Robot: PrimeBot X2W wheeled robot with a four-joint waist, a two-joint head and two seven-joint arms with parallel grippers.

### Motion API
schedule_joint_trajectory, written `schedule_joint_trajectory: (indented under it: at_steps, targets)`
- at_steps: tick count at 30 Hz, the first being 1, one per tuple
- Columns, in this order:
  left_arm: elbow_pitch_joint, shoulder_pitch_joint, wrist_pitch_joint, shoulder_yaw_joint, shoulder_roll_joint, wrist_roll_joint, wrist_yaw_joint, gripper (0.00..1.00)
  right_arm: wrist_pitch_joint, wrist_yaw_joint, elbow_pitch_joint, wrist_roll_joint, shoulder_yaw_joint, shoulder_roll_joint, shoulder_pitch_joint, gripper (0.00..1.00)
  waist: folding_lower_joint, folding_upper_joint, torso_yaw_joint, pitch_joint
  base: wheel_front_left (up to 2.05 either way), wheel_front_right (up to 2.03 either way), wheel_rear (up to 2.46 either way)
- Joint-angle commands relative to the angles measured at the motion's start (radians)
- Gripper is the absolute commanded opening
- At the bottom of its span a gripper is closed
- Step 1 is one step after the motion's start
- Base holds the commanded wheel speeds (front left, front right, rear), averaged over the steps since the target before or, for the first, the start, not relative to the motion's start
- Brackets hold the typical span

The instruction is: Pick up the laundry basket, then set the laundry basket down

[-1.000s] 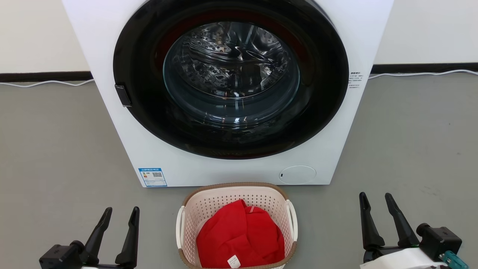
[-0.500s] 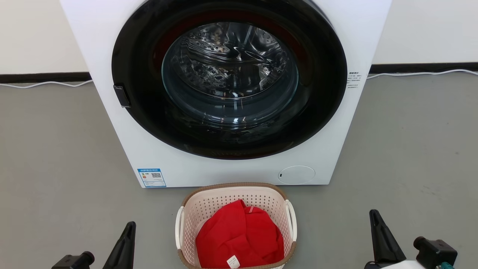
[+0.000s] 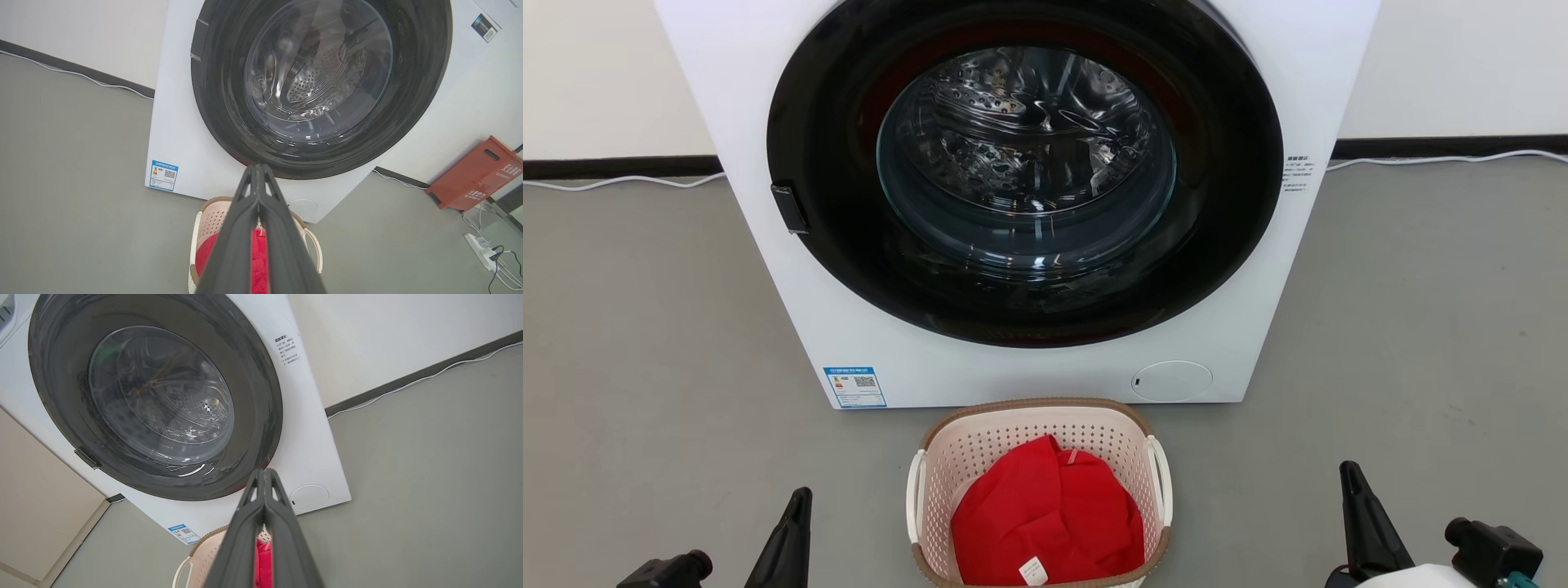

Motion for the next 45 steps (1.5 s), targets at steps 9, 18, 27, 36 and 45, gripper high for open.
schedule_joint_trajectory:
  at_steps: [9,18,27,36,45]
  targets:
    - [-0.011,-0.060,0.025,0.027,-0.003,-0.093,0.000,0.00,0.030,0.001,-0.029,0.109,-0.009,-0.004,-0.051,0.00,-0.0003,-0.0001,0.001,0.002,0.00,0.00,0.00]
    - [-0.004,-0.076,0.050,0.040,-0.013,-0.176,0.000,0.00,0.055,0.001,-0.030,0.205,-0.015,-0.004,-0.061,0.00,-0.0003,-0.0001,0.001,0.003,0.00,0.00,0.00]
    - [0.004,-0.092,0.076,0.053,-0.024,-0.260,0.000,0.00,0.082,0.001,-0.032,0.302,-0.022,-0.005,-0.072,0.00,-0.0003,-0.0001,0.002,0.005,0.00,0.00,0.00]
    - [0.012,-0.108,0.102,0.067,-0.035,-0.343,-0.001,0.00,0.108,0.001,-0.033,0.399,-0.028,-0.005,-0.082,0.00,-0.0003,-0.0001,0.002,0.007,0.00,0.00,0.00]
    - [0.019,-0.122,0.125,0.079,-0.045,-0.417,-0.001,0.00,0.131,0.001,-0.035,0.484,-0.034,-0.005,-0.092,0.00,-0.0003,-0.0001,0.003,0.008,0.00,0.00,0.00]
